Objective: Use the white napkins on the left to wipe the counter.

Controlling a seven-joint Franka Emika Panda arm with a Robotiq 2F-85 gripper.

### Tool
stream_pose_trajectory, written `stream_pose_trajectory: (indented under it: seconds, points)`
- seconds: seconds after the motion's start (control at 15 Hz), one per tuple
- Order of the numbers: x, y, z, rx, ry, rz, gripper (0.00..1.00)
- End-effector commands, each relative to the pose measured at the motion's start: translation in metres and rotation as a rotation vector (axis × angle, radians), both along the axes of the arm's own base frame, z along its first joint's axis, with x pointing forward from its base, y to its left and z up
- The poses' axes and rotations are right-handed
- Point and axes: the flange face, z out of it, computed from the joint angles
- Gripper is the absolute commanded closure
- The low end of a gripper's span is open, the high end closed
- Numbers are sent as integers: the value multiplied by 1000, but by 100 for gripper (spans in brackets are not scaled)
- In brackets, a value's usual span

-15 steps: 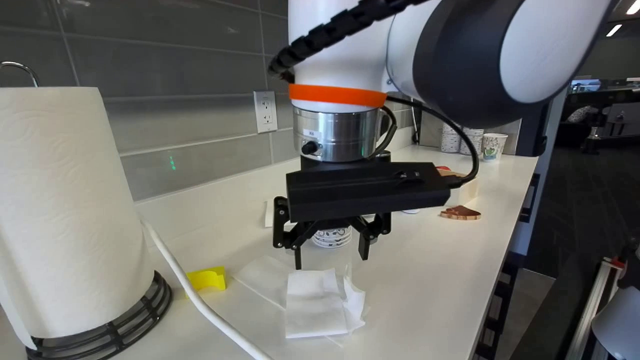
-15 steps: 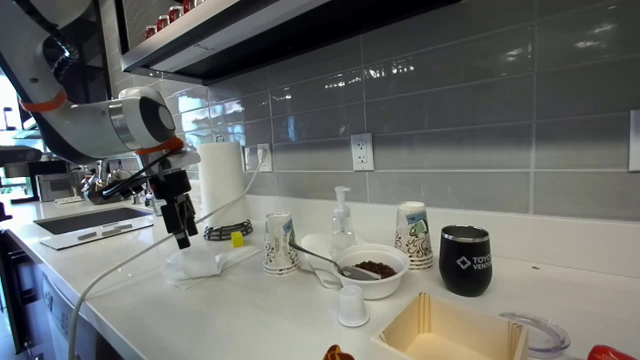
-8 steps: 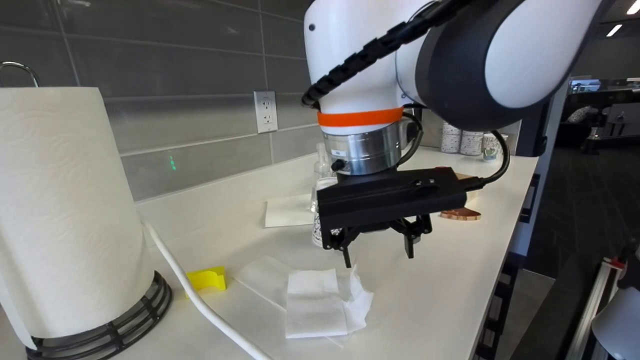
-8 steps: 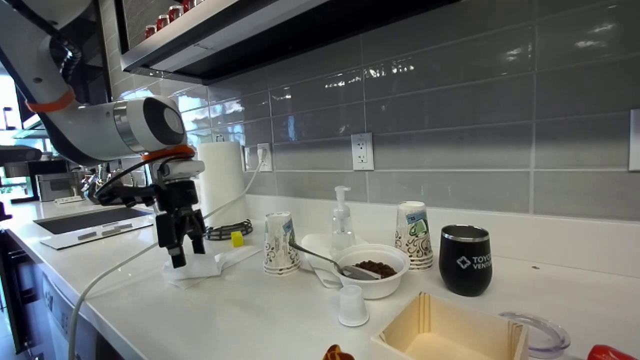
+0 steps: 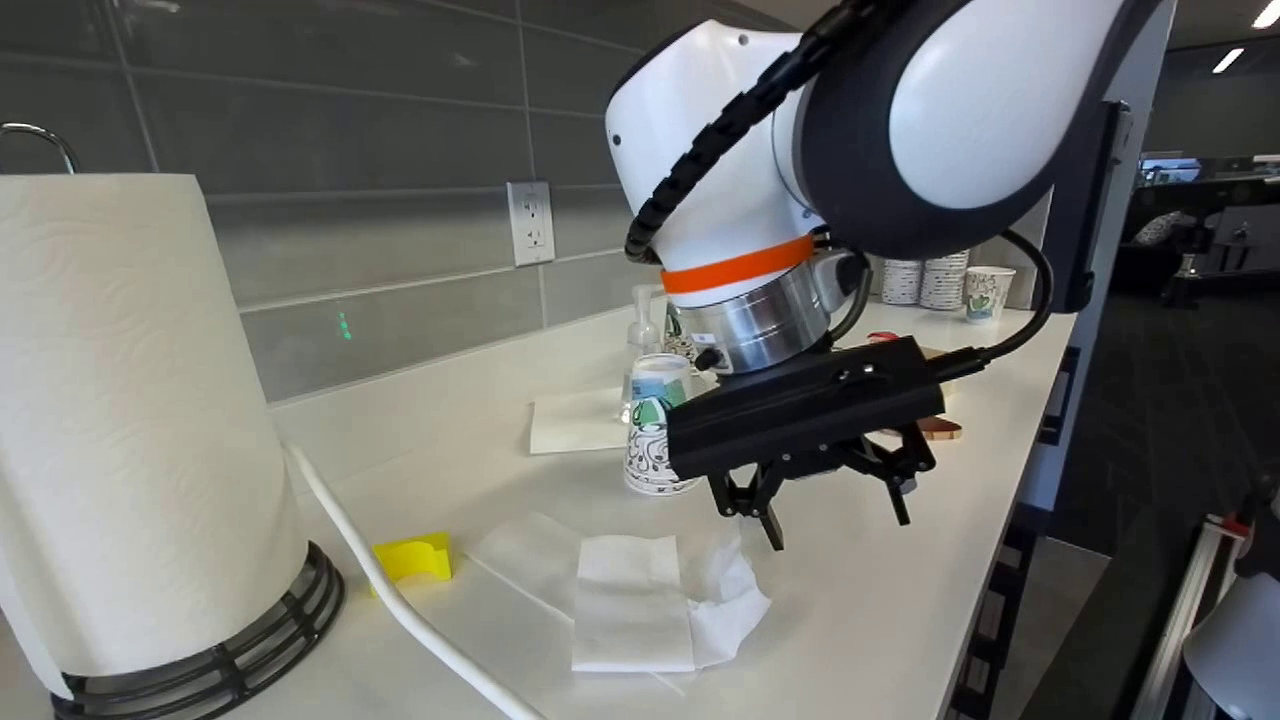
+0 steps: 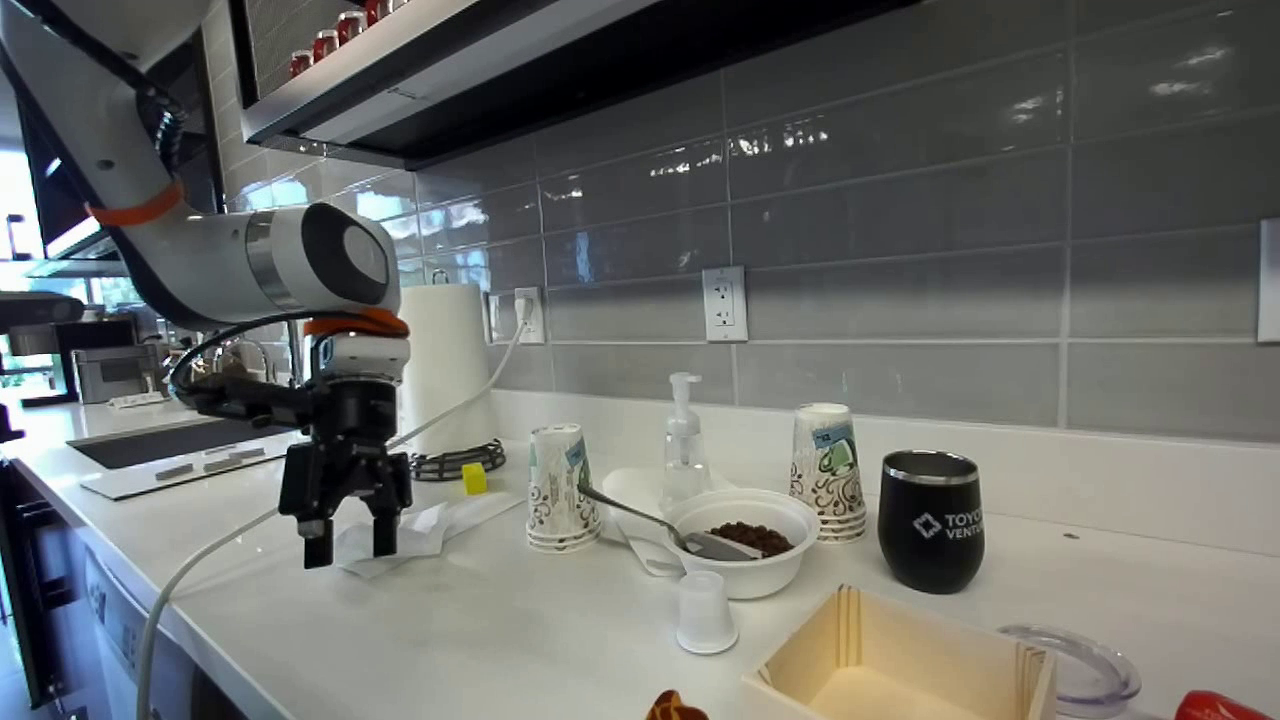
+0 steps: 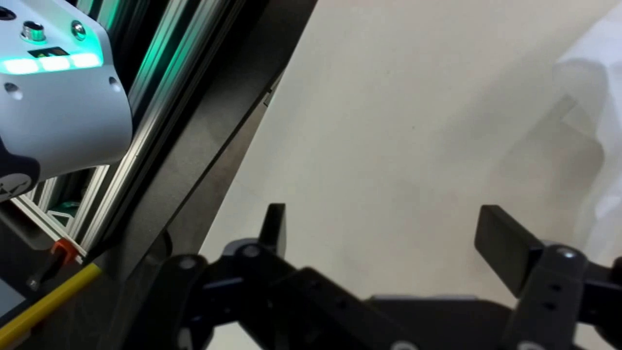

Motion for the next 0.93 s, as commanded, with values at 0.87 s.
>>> stream_pose_trajectory:
  seconds: [0.87]
  points:
    - [44, 38, -4, 141, -124, 84, 0]
